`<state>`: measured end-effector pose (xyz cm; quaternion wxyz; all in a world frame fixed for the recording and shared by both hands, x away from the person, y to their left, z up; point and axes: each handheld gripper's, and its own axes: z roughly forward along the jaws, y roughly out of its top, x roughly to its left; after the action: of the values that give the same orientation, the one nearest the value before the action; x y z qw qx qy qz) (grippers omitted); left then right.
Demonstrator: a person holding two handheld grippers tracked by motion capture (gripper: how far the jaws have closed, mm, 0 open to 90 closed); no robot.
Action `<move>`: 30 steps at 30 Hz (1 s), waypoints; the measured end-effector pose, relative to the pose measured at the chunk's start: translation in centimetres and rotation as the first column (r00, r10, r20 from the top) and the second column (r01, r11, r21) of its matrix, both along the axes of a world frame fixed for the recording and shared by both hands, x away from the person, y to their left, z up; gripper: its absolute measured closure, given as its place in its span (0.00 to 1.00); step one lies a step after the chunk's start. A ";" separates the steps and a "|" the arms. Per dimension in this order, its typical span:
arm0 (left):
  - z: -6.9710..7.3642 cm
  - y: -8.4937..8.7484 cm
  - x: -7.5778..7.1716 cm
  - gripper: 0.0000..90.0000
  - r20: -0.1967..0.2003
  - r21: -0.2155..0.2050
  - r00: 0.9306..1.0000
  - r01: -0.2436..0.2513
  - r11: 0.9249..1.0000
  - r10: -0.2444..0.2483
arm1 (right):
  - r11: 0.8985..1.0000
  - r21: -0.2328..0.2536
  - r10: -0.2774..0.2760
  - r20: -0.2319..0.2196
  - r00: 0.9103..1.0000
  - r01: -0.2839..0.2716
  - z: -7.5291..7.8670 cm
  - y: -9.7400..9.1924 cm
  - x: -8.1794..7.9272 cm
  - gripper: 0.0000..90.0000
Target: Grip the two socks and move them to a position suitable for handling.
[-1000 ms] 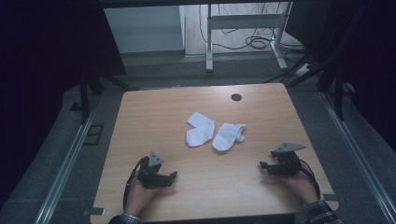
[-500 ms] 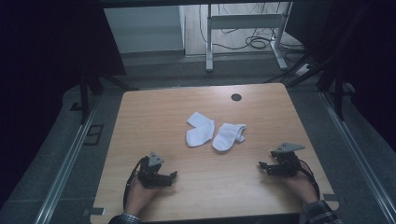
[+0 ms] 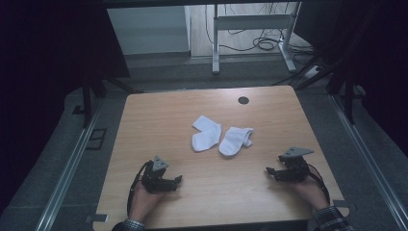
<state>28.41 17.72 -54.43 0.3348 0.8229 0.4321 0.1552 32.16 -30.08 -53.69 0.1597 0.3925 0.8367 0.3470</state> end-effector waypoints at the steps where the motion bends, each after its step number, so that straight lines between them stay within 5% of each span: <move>1: 0.0 0.0 0.0 0.15 0.000 0.000 1.000 -0.001 1.000 0.001 | 1.000 0.001 0.003 0.001 1.000 -0.003 0.0 0.0 0.0 0.27; 10: 0.8 -0.1 0.6 0.30 -0.034 0.012 0.999 -0.026 1.000 0.026 | 1.000 0.003 0.012 0.003 1.000 -0.012 -0.1 0.0 0.0 0.24; 16: 1.8 -0.8 0.9 0.35 -0.033 -0.050 0.999 0.004 0.999 -0.006 | 1.000 0.006 0.008 0.005 1.000 -0.008 -0.2 0.1 0.0 0.23; 20: 3.1 -2.7 1.2 0.38 0.002 -0.091 0.997 0.076 0.993 -0.077 | 1.000 0.007 0.005 0.008 1.000 -0.005 -0.2 0.2 -0.1 0.22; 30: 4.0 -6.7 2.6 0.49 0.020 -0.080 0.985 0.174 0.981 -0.173 | 1.000 0.010 0.004 0.010 1.000 -0.004 -0.2 0.2 -0.2 0.21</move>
<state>31.06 11.05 -50.43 0.3833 0.8420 0.3626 0.1128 32.00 -29.87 -53.94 0.1614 0.3899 0.8349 0.3534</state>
